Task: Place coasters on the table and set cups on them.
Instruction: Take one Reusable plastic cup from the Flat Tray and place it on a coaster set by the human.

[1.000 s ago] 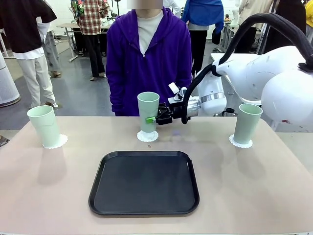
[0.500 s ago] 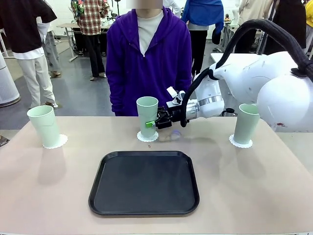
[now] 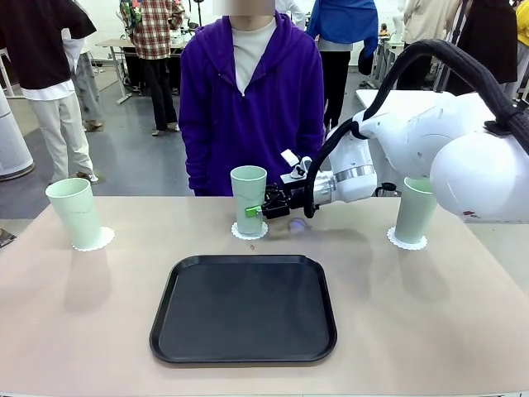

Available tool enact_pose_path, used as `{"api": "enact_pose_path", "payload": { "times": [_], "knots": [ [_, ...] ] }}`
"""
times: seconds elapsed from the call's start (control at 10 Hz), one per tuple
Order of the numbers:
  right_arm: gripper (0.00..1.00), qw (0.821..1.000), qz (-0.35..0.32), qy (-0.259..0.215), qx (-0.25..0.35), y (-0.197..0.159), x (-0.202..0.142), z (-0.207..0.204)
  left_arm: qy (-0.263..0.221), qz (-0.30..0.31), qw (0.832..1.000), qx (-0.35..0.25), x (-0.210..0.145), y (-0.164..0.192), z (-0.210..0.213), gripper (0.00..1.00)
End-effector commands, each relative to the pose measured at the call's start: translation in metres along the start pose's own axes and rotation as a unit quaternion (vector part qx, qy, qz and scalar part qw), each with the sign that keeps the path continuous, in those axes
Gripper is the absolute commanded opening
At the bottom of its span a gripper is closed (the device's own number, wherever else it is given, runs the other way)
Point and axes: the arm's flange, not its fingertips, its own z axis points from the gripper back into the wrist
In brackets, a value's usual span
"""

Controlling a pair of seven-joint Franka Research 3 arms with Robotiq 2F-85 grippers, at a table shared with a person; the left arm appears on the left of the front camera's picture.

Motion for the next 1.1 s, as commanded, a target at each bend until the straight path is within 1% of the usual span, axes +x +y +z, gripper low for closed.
{"api": "enact_pose_path", "payload": {
  "times": [0.0,0.3,0.4,0.5,1.0],
  "knots": [
    [0.84,1.0,-0.015,0.0,0.015,-0.0126,0.0034,0.0021,0.0,0.002,1.0,0.006,0.0,-0.0024,0.0006,1.0],
    [0.84,1.0,-0.011,0.003,0.019,-0.0129,-0.0029,0.0002,0.0,0.002,1.0,0.006,0.0,-0.0024,0.0006,1.0],
    [0.89,1.0,-0.012,0.004,0.02,-0.0127,-0.0032,-0.0001,0.0,0.002,1.0,0.006,0.0,-0.0024,0.0006,1.0],
    [1.0,1.0,-0.012,0.005,0.022,-0.0121,-0.0037,-0.0003,0.0,0.002,1.0,0.006,0.0,-0.0024,0.0006,1.0],
    [1.0,1.0,-0.013,0.014,0.025,-0.0133,-0.003,0.0006,0.0,0.002,1.0,0.006,0.0,-0.0024,0.0006,1.0]
  ]
}}
